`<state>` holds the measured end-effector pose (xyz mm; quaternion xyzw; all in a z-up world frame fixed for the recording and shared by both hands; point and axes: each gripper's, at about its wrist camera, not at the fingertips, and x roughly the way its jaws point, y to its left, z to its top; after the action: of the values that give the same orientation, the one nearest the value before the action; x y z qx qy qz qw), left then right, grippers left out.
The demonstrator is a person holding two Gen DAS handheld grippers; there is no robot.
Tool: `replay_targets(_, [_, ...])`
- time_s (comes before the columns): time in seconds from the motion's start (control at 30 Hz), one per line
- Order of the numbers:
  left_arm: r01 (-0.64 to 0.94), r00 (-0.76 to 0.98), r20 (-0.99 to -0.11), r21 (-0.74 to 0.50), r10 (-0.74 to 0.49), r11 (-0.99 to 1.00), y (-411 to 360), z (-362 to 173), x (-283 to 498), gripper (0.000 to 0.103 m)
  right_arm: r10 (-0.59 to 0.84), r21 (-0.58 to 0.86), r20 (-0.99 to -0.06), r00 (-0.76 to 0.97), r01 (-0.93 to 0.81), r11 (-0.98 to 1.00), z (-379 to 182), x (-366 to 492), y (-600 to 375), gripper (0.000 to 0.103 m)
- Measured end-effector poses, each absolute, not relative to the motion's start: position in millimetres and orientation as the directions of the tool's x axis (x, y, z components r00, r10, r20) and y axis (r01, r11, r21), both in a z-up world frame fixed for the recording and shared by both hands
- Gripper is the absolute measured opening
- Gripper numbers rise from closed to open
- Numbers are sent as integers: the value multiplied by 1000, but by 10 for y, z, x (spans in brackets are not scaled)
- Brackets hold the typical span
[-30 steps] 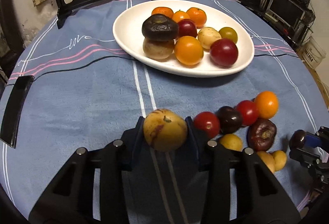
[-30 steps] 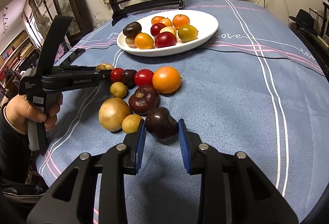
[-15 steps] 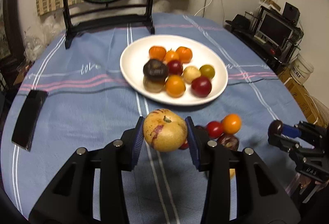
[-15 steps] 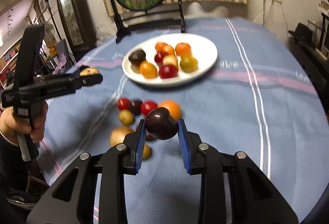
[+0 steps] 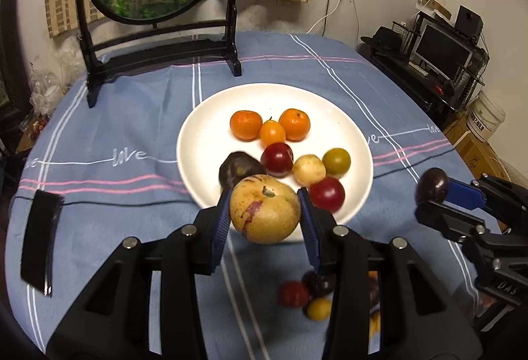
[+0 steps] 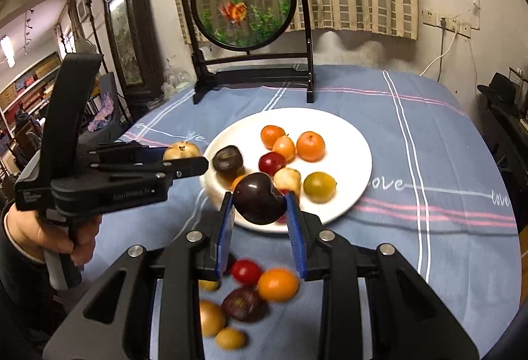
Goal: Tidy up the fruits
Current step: 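Carry the plum and speckled potato to the plate and release both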
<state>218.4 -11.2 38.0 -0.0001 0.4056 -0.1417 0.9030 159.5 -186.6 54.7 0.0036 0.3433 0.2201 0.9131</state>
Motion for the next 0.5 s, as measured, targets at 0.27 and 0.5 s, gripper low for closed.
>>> replay_targets(0.27, [248,617,-750,-104,-240,963,-226,121,2582,41,368,132,-675,640,-386,913,363,2117,-1783,32])
replay_targets(0.5, [186,623,-759,-89,-188,979,-164,76,2949,63,345,126,-698,627,-367,922,260,2443,-1777,32])
